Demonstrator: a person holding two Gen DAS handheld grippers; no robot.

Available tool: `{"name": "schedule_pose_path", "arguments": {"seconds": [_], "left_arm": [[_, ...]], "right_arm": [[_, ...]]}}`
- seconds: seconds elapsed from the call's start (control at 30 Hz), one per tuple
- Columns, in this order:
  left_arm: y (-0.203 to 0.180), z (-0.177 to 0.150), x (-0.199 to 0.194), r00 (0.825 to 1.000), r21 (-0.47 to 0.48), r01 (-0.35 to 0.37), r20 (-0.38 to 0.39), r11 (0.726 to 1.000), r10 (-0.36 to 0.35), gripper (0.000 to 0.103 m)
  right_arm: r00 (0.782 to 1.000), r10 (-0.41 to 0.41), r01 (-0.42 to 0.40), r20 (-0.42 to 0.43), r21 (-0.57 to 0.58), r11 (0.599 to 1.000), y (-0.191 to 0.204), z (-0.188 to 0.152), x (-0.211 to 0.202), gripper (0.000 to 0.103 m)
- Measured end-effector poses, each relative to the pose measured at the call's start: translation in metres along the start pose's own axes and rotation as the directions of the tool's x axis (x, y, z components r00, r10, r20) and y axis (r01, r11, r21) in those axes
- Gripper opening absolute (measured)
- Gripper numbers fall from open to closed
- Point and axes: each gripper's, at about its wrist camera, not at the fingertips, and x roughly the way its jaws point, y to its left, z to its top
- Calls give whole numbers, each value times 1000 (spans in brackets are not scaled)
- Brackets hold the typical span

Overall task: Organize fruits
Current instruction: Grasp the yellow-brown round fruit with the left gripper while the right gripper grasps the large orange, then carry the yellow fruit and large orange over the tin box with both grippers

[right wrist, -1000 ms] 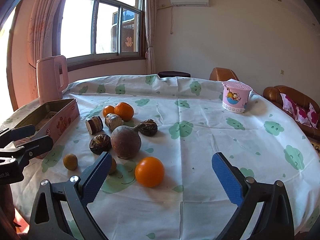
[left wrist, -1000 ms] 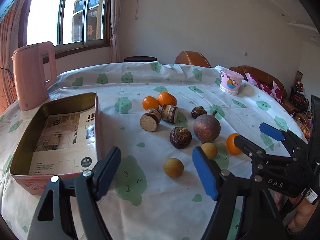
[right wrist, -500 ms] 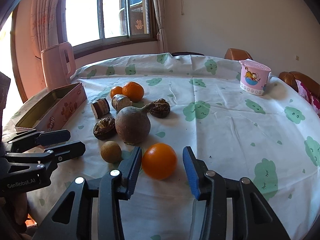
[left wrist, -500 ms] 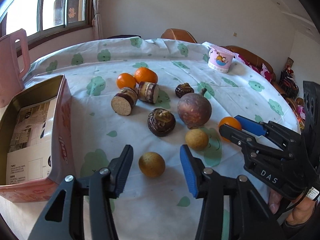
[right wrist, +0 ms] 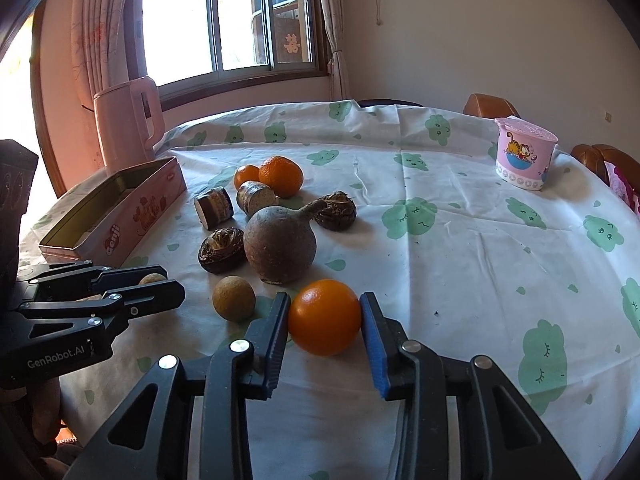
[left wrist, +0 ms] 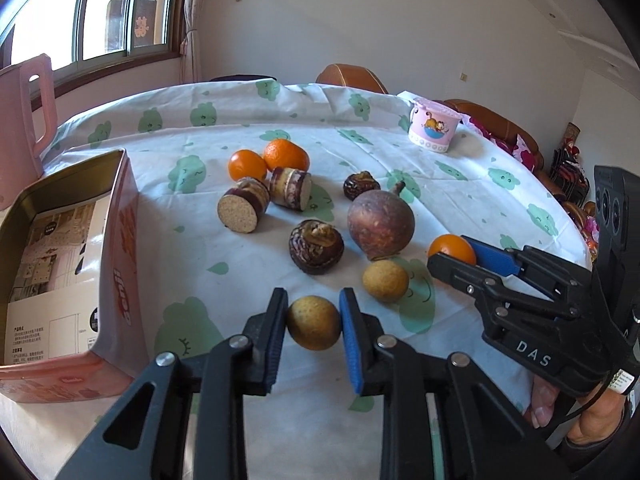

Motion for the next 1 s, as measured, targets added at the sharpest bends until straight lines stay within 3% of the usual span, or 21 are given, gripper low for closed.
{"name": "schedule_pose_path", "arguments": {"seconds": [0.6,1.0], "left_arm": [[0,-4,-20,987,8,-32,158,999,31,28],[-2,-8,-27,977,19,-54,207,998,49,28]], "right_arm": [[993,25,-21,119,-29,999,3,-4,-16,37],[985,28,-23,169,-36,999,5,-7,-23,37]]}}
